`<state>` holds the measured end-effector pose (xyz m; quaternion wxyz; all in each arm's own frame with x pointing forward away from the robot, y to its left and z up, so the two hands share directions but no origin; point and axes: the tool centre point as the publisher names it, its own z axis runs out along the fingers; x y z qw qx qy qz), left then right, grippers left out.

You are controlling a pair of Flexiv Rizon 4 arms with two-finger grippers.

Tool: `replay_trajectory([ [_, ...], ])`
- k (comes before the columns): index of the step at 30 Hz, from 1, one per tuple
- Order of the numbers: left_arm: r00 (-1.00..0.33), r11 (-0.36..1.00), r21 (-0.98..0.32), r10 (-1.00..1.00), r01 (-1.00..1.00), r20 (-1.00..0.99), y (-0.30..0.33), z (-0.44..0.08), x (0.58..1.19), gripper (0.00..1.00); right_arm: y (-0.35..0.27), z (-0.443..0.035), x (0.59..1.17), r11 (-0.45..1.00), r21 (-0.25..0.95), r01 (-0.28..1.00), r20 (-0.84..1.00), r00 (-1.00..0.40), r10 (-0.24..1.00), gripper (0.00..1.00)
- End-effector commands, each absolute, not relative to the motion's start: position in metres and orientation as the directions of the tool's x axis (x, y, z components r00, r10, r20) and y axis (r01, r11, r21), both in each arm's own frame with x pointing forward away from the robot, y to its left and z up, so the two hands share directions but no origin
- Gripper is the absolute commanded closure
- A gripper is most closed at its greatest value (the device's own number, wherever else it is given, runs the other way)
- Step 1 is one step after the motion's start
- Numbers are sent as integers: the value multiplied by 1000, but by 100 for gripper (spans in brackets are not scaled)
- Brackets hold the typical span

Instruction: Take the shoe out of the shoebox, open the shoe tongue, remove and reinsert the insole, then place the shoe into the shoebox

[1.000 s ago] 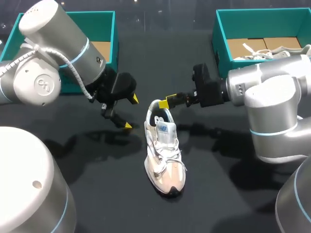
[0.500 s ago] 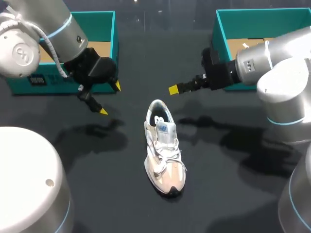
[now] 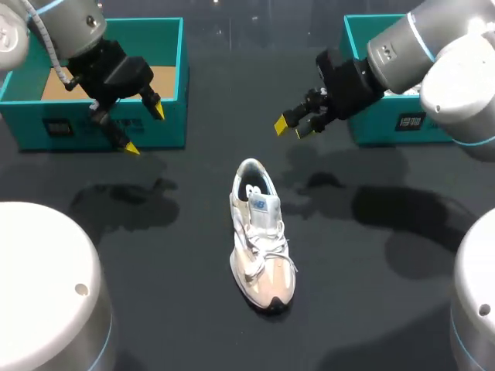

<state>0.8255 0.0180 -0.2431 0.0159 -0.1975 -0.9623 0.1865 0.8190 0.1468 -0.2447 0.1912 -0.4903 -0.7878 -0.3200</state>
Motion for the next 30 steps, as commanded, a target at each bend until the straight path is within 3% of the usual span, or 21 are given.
replay_trajectory([
  [1,-912,840,-378,409,390,-34,33,-235,835,0,147,-235,816,544,-62,837,529,-434,729,55],
  [3,-901,834,-365,432,414,-35,38,-231,841,0,148,-237,813,519,-69,852,511,-416,752,70],
  [5,-892,828,-354,451,435,-39,44,-228,846,0,151,-238,808,497,-68,865,499,-402,768,99],
  [14,-861,797,-356,505,489,-52,61,-217,862,0,170,-239,781,303,-41,952,336,-273,901,100],
  [27,-861,797,-356,505,489,-52,61,-217,862,0,170,-239,781,303,-41,952,336,-273,901,100],
  [30,-850,788,-348,523,508,-55,64,-216,863,0,200,-252,776,257,-43,965,246,-239,939,100],
])
